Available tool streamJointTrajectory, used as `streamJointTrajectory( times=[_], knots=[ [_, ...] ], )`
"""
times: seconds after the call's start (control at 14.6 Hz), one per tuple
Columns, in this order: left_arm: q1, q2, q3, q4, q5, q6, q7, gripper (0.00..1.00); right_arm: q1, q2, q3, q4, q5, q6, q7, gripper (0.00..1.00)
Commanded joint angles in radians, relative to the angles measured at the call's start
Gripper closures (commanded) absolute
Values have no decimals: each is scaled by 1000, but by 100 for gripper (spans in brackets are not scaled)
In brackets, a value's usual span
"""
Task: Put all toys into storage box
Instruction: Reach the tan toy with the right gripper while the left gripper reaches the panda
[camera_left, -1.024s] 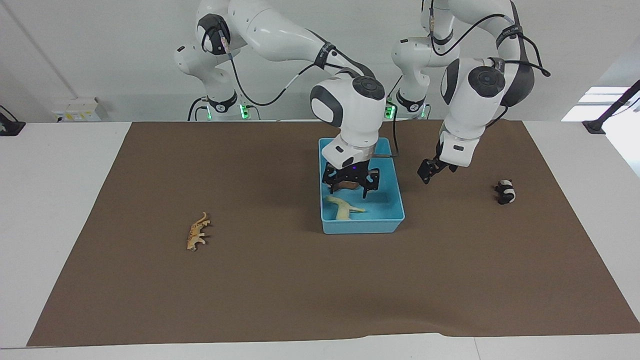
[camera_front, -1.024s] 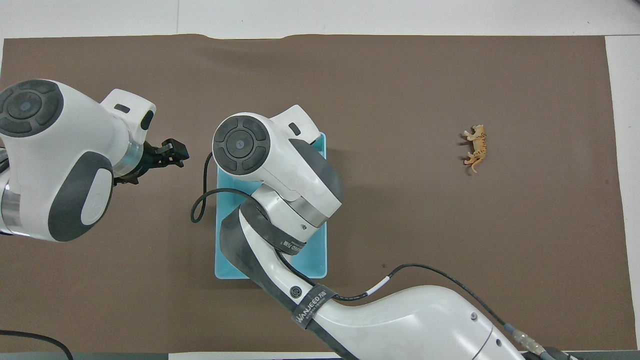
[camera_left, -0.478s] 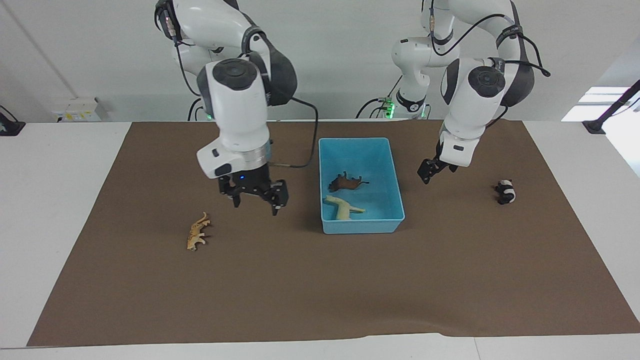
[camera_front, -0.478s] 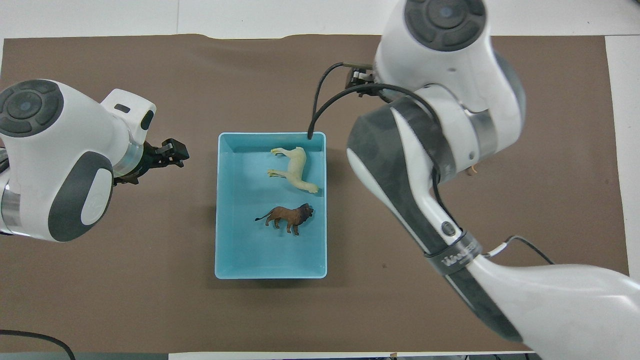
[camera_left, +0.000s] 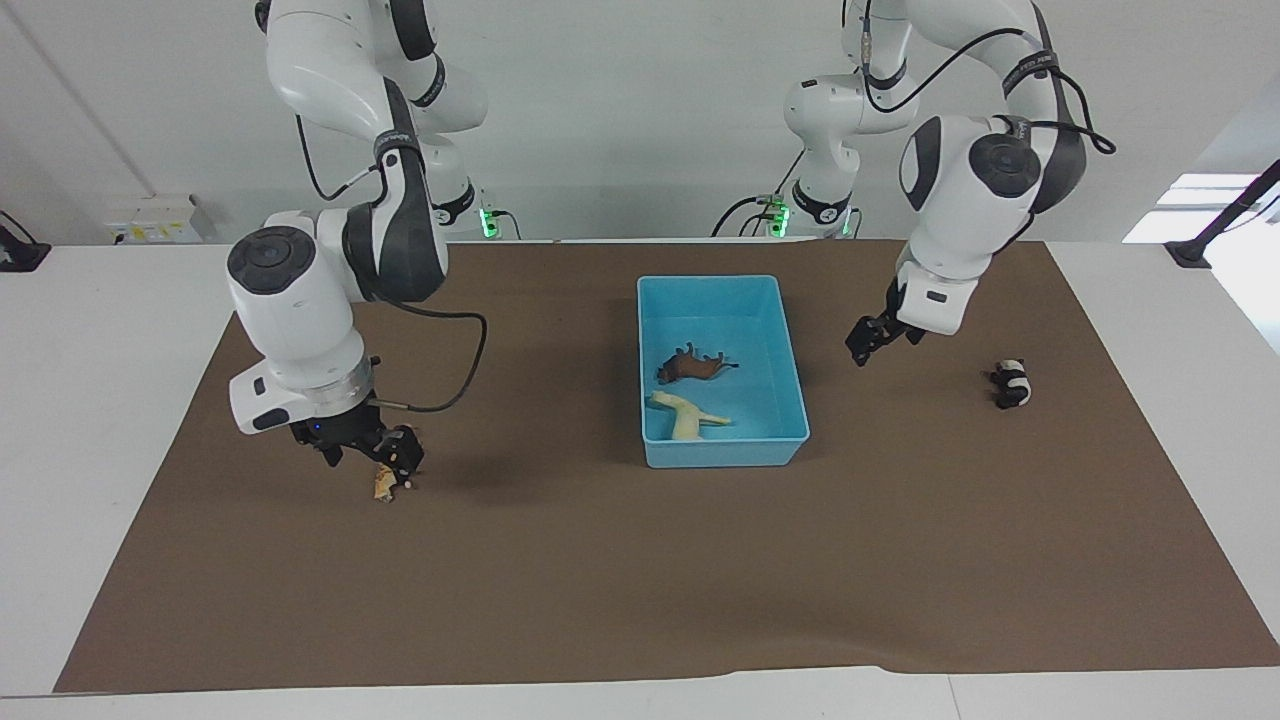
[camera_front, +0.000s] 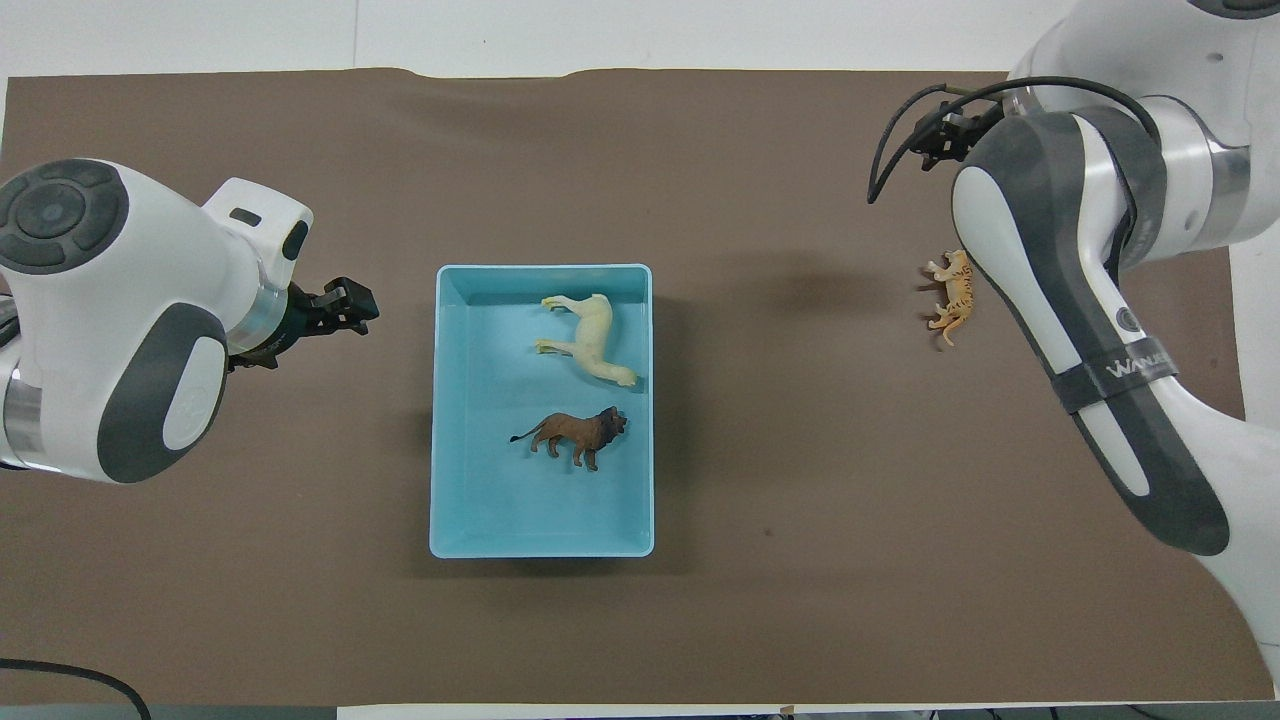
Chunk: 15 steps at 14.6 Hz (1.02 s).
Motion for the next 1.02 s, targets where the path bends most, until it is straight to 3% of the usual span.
streamJointTrajectory(
  times=[0.0, 0.14, 0.27, 0.68, 0.96],
  knots=[
    [34, 2, -15, 15, -24, -25, 40, 0, -28, -107, 14, -255, 11, 143, -45, 0],
    [44, 2, -12, 16, -23, -16, 51, 0, -37, -92, 14, -299, 11, 186, -85, 0],
    [85, 4, -7, 15, -16, 3, 124, 0, -64, -78, 13, -365, 11, 310, -114, 0],
    [313, 15, -5, -10, 51, 89, 595, 0, -63, -29, 13, -368, 9, 379, -113, 0],
    [421, 54, -5, -132, 177, 344, 831, 0, -68, -13, 14, -368, 9, 415, -114, 0]
  ],
)
